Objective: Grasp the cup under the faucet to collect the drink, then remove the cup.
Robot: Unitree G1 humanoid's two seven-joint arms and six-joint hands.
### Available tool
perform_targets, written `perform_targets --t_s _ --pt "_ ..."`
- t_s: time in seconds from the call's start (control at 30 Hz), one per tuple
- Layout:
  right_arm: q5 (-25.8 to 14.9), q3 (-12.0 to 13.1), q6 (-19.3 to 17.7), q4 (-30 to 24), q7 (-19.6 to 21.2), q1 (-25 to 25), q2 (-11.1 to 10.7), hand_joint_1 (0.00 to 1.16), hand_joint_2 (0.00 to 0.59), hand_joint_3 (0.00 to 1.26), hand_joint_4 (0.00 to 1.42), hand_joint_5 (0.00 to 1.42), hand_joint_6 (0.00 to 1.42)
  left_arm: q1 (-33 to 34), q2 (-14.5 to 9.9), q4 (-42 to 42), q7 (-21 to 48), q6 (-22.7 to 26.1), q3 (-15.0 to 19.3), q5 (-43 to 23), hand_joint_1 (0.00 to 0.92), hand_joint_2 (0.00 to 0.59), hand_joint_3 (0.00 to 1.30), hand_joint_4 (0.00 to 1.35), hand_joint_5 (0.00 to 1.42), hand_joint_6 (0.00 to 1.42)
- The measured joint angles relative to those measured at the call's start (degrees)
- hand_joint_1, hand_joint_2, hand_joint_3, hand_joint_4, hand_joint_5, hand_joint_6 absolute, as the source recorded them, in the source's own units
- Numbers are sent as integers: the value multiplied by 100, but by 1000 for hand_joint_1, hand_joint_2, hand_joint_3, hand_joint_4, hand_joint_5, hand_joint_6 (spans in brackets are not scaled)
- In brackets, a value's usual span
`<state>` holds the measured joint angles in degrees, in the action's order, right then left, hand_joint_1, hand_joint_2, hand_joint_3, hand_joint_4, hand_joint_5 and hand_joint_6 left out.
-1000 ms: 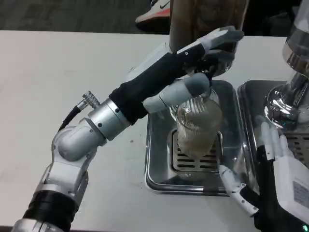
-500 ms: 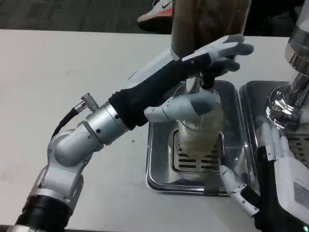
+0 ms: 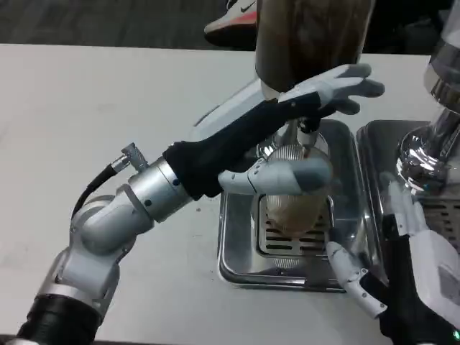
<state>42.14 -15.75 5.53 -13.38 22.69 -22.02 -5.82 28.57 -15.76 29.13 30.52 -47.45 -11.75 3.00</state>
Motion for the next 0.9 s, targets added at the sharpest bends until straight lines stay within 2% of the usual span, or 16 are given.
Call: perform_targets --t_s 0.07,0.17,0.3,0.4,0.73,0.9 --pt "-332 85 -197 72 -149 121 -57 413 285 0 0 0 8 0 -9 -11 -47 0 -21 1 0 102 186 46 228 180" --pt "-905 206 -476 293 -459 312 -136 472 264 0 0 0 0 -2 -17 -15 -99 0 -39 5 0 102 189 46 228 181" --pt "-1403 313 -770 627 -842 608 -216 533 244 0 0 0 0 -3 -29 -16 -130 0 -54 7 0 103 192 46 228 182" --pt "-1530 336 -867 749 -1045 803 -300 538 243 0 0 0 0 -3 -40 -16 -147 0 -58 7 0 103 192 46 228 183" --pt "-1847 400 -874 1072 -1330 1171 -263 585 229 0 0 0 0 -3 -47 -23 -160 0 -58 5 0 104 205 56 232 184" --pt "-2006 410 -900 1192 -1355 1329 -173 591 226 0 0 0 0 -3 -56 -31 -163 0 -58 3 0 104 206 58 236 187"
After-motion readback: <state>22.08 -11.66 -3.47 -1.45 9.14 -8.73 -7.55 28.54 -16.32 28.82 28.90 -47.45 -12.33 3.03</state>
